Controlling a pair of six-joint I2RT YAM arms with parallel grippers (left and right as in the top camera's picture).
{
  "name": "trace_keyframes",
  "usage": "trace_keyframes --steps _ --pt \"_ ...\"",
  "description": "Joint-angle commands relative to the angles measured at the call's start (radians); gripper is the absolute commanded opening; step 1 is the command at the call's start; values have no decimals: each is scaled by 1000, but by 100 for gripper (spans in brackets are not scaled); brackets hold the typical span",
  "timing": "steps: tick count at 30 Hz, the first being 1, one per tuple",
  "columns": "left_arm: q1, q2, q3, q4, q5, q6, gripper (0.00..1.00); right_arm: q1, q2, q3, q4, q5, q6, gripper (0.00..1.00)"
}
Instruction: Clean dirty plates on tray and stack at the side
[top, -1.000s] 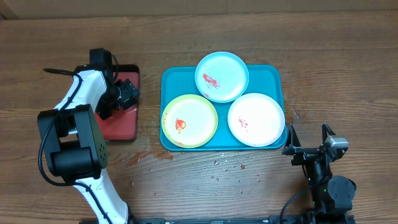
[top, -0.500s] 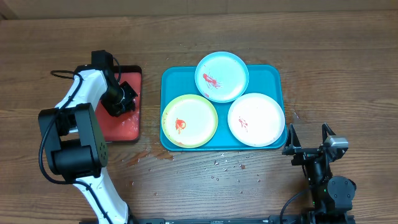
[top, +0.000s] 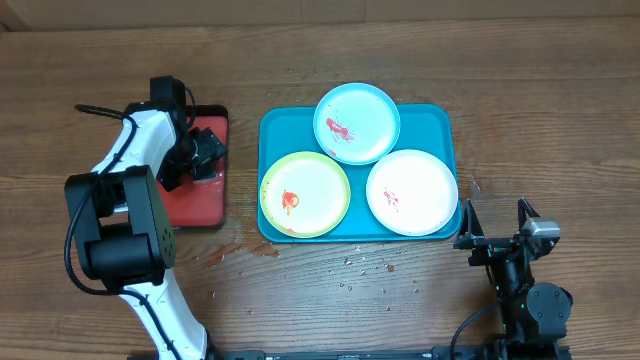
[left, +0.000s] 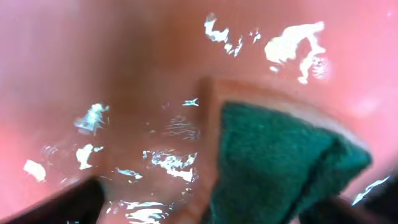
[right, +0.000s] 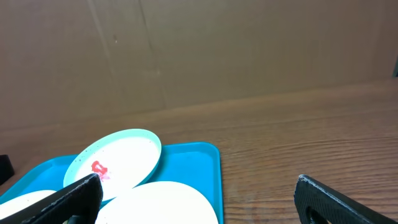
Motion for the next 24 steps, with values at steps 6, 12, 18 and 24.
trace_keyframes --steps 6,12,18,24 --pt "12 44 -20 -12 -29 -5 14 5 -8 -11 8 10 -1 100" --pt "15 44 34 -110 -30 -5 4 5 -8 -11 8 10 -1 100" --pt "23 44 240 -325 -31 -5 4 5 -8 -11 8 10 -1 100" --pt "23 44 439 -480 -31 36 4 5 -8 -11 8 10 -1 100"
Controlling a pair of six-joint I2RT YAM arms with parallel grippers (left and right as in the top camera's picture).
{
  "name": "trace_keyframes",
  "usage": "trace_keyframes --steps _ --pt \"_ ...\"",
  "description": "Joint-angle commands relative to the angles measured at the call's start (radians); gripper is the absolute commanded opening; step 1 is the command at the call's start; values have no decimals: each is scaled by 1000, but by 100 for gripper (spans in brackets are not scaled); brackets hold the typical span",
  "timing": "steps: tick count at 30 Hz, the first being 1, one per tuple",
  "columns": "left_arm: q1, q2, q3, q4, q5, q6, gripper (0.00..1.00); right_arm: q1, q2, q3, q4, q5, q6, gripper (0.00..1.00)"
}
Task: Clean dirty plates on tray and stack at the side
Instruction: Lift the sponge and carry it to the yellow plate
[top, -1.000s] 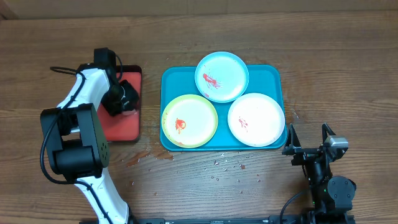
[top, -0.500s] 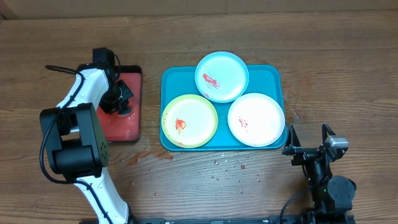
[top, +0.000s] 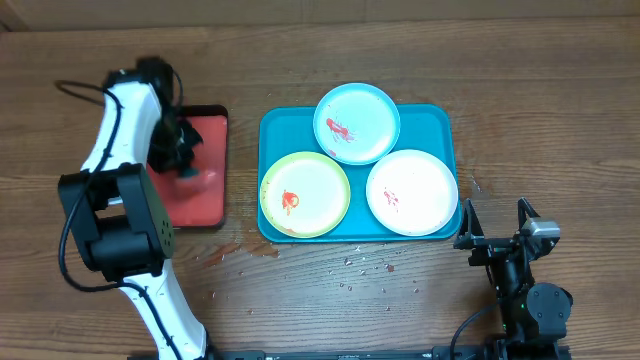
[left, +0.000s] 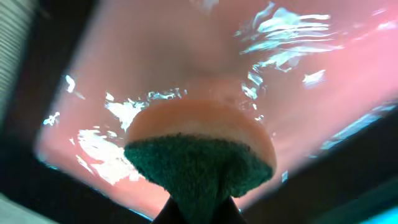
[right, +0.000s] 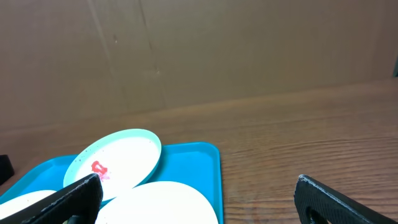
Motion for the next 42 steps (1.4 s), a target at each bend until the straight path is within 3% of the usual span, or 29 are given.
trace_keyframes --steps 1,8,14,20,24,29,33,38,42 --pt "5 -9 114 -53 -13 44 4 5 -8 -11 8 9 -1 100" --pt "5 -9 285 -185 -20 53 4 5 -8 -11 8 9 -1 100" --pt "4 -8 128 -72 -179 4 4 5 -8 -11 8 9 -1 100" --pt "19 -8 -89 121 -64 50 4 5 -8 -11 8 9 -1 100" --pt "18 -16 -14 66 -63 122 4 5 -8 -11 8 9 -1 100" --pt "18 -48 160 -77 -39 125 4 5 -8 -11 8 9 -1 100" --pt "16 -45 129 -44 -56 125 4 5 -8 -11 8 9 -1 100" --pt "17 -16 -46 85 -22 125 4 5 -8 -11 8 9 -1 100" --pt "18 -22 -14 50 -19 138 4 5 -8 -11 8 9 -1 100"
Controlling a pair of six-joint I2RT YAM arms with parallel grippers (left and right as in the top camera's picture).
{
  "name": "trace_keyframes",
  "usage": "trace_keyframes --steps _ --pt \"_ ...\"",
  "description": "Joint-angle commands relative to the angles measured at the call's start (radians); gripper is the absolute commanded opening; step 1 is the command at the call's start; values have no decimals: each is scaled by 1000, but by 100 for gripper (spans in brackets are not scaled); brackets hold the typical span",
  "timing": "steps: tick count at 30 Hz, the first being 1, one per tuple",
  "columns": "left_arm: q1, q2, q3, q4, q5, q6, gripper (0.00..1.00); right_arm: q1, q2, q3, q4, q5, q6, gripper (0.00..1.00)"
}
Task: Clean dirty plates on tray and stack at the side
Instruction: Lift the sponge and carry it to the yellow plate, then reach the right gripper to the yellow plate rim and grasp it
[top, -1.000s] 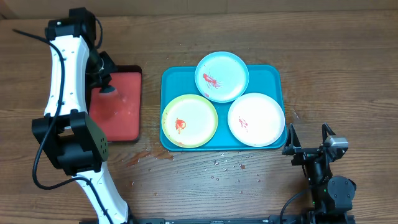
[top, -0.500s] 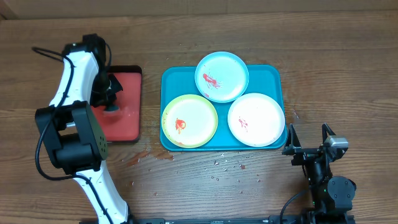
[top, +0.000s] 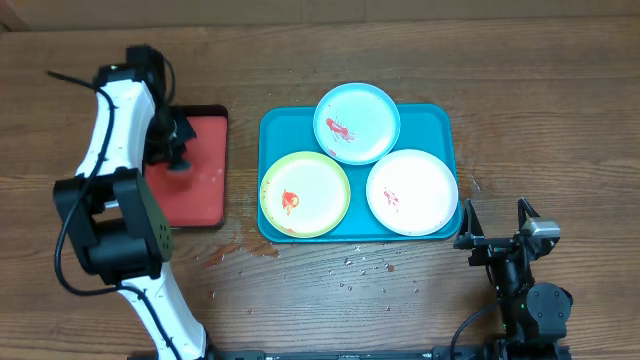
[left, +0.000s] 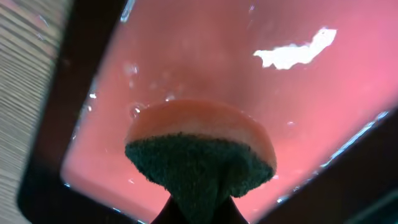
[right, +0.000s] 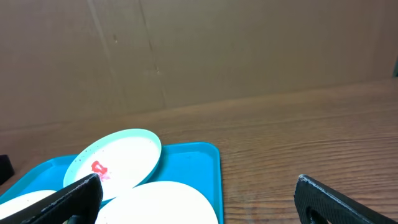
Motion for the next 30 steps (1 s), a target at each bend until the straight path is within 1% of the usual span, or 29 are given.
trace_keyframes --steps 1,5,7,9,12,13,16,20,24,26,30 --pt "5 -8 63 -48 18 39 4 5 -8 -11 8 10 -1 100" --pt "3 -23 249 -194 42 46 4 5 -8 -11 8 10 -1 100" --pt "-3 -27 348 -269 110 53 4 5 -8 -11 8 10 -1 100" --pt "-18 -32 418 -319 212 90 4 5 -8 -11 8 10 0 100" --pt "-63 -37 434 -344 343 174 4 5 -8 -11 8 10 -1 100" --pt "-85 -35 429 -359 364 188 4 5 -8 -11 8 10 -1 100" --pt "-169 -34 374 -372 357 198 4 5 -8 -11 8 10 -1 100" --pt "-295 -34 243 -317 358 193 4 5 -8 -11 8 10 -1 100" --pt "-424 -34 83 -202 354 137 4 5 -8 -11 8 10 0 100" --pt "-481 -34 5 -108 338 80 4 5 -8 -11 8 10 -1 100" --pt "-560 -34 -103 55 241 -53 4 5 -8 -11 8 10 -1 100"
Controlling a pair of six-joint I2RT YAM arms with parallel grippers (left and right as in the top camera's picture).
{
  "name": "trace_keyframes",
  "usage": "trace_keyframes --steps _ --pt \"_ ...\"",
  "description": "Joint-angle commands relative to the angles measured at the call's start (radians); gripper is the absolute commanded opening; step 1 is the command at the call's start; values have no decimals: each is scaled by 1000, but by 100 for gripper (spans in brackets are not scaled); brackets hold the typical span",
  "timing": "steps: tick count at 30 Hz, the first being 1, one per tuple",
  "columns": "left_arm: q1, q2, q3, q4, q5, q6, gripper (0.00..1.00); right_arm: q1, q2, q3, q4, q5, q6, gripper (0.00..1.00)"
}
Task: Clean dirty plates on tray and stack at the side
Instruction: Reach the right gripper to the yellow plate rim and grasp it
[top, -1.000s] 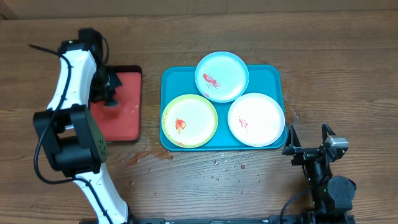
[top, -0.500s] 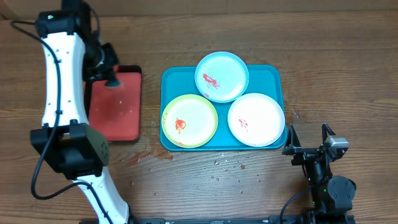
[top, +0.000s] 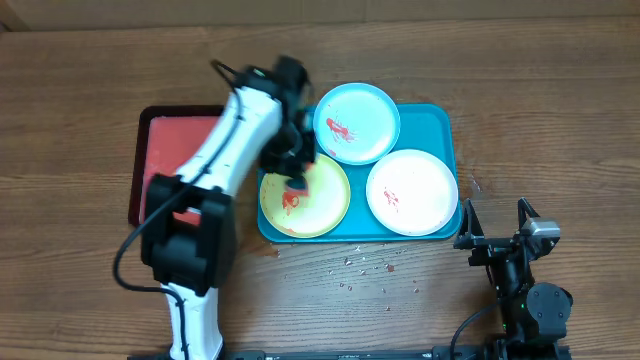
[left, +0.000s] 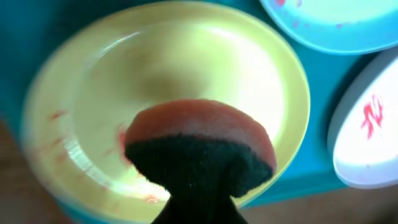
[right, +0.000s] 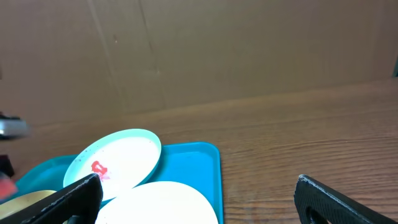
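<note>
A teal tray (top: 440, 115) holds three plates. The yellow-green plate (top: 325, 205) at front left carries red smears (left: 56, 115). A light blue plate (top: 357, 122) at the back and a white plate (top: 412, 192) at front right each show a red stain. My left gripper (top: 297, 168) is shut on an orange sponge with a dark green scrub side (left: 199, 140), held over the yellow-green plate's upper left; whether it touches cannot be told. My right gripper (right: 199, 196) rests open near the table's front right, just off the tray's corner.
A red tray with a dark rim (top: 150, 165) lies left of the teal tray. Water droplets (top: 370, 265) speckle the wood in front of the teal tray. A brown cardboard wall (right: 186, 50) stands behind the table.
My left gripper has moved right with the sponge, from over the red tray to over the yellow-green plate. The right arm is unchanged.
The sponge lay in the wet red tray between my left fingers. Then my left gripper was shut on it just above that tray, and later held it higher over the same tray. Now the sponge is over the yellow-green plate.
</note>
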Motion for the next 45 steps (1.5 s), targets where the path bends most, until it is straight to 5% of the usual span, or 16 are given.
trace_keyframes --steps 1,10,17,24,27,30,32,40,42,45 --pt "-52 -6 -77 89 -111 -156 4 5 -8 -11 7 10 -1 100" --pt "-98 -6 -146 191 -293 -315 4 5 -8 -11 7 10 -1 100" --pt "-89 -35 -145 208 -261 -241 4 5 -8 -10 5 50 -1 100" --pt "-97 -157 -145 240 -143 -204 4 5 -8 -10 286 -143 100 100" --pt "-109 -171 -145 243 -149 -205 5 5 -8 2 568 -144 40 100" --pt "-119 -169 -163 240 -148 -205 4 4 -2 111 620 -132 -55 100" --pt "-124 -169 -184 247 -149 -205 4 4 23 231 514 -133 -116 100" --pt "-124 -168 -213 304 -145 -198 4 4 470 925 -393 -114 -293 100" --pt "-125 -169 -214 305 -145 -198 4 4 679 1129 -663 -175 -292 100" --pt "-125 -168 -214 302 -145 -198 4 4 897 1304 -824 -404 -264 100"
